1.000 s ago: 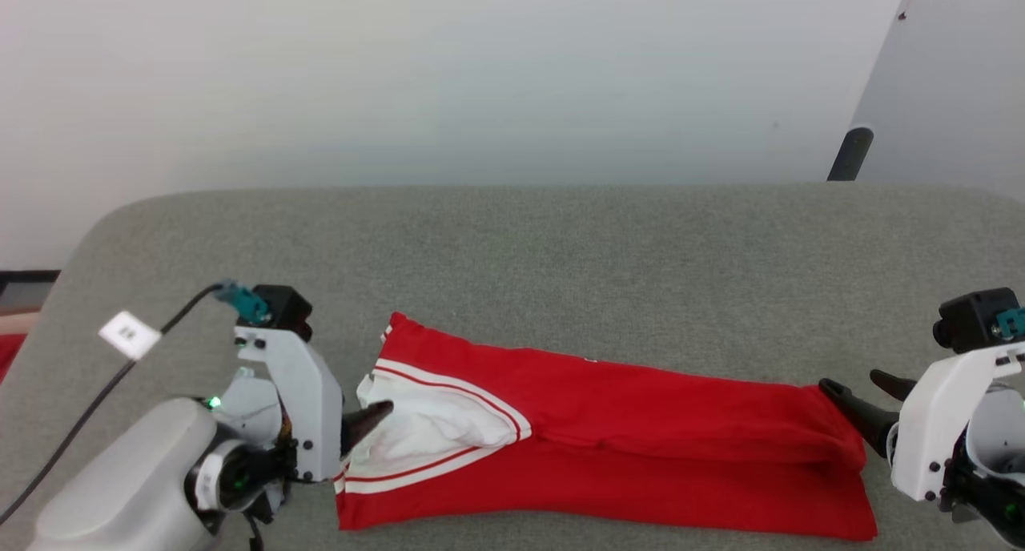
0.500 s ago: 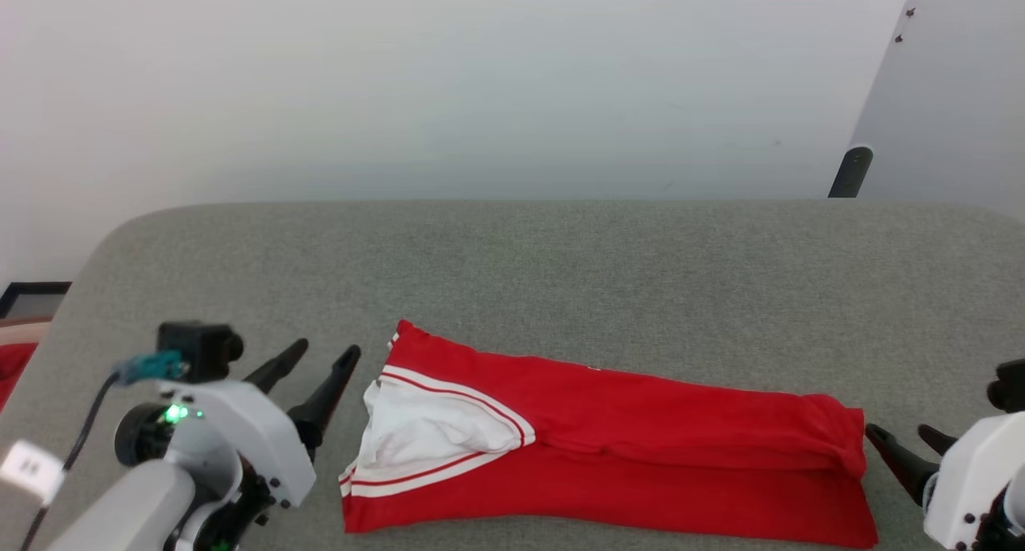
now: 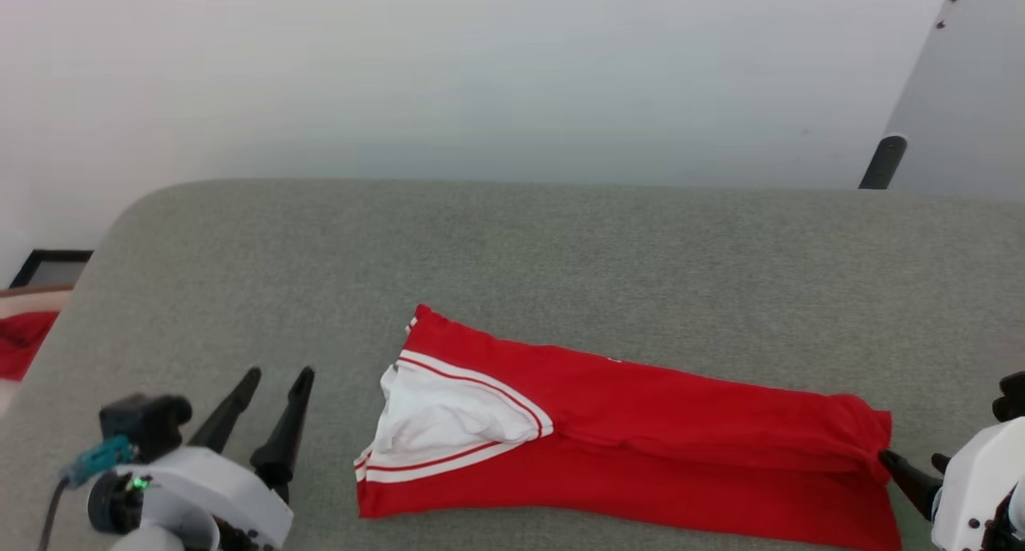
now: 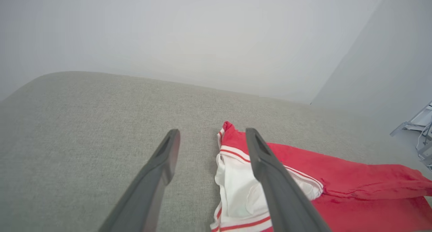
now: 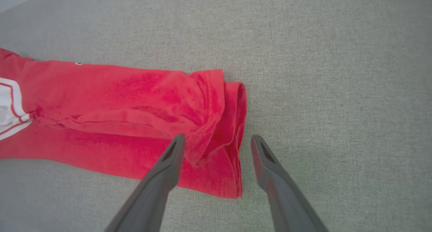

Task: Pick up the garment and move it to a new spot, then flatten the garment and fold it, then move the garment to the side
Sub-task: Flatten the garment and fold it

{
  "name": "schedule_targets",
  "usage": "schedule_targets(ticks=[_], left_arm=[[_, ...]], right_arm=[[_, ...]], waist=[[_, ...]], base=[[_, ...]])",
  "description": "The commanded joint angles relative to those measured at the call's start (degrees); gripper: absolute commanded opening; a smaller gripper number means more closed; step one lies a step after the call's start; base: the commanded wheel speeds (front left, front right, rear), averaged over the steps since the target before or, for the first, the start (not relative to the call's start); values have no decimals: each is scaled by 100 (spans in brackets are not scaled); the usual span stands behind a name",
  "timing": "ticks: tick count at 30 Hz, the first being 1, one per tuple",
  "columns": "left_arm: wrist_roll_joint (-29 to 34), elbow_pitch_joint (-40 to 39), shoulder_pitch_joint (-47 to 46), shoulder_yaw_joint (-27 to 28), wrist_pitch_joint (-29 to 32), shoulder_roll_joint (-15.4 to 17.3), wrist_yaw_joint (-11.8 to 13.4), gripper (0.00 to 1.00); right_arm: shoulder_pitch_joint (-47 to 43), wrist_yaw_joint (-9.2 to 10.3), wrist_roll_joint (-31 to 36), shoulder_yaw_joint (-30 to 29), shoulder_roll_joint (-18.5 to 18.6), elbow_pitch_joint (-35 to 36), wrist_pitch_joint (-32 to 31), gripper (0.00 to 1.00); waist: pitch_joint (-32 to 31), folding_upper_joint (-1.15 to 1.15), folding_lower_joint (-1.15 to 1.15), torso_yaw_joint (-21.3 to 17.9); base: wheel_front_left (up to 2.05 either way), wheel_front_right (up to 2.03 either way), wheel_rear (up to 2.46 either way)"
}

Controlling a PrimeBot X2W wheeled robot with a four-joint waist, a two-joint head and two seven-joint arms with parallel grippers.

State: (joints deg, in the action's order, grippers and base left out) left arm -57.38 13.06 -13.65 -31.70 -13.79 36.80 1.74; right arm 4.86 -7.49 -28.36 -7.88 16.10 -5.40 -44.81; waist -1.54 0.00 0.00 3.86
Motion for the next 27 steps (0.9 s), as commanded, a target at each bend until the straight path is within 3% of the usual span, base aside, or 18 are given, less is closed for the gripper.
schedule_targets(ticks=[1, 11, 27], left_arm=[[-10, 24, 82, 49, -44, -25, -24, 100], [337, 56, 413, 702, -135, -455, -143, 100], [1179, -11, 685, 1899, -130, -1273, -622, 100]], right_arm=[[49, 0, 29, -25, 0, -20, -26, 100], [222, 0, 343, -77, -24, -252, -260, 100], [645, 0, 641, -218, -199, -1157, -673, 100]], waist=[[54, 0, 0, 57], [443, 0, 0, 316], [925, 0, 0, 539]], base=[[0, 0, 0], [0, 0, 0], [0, 0, 0]])
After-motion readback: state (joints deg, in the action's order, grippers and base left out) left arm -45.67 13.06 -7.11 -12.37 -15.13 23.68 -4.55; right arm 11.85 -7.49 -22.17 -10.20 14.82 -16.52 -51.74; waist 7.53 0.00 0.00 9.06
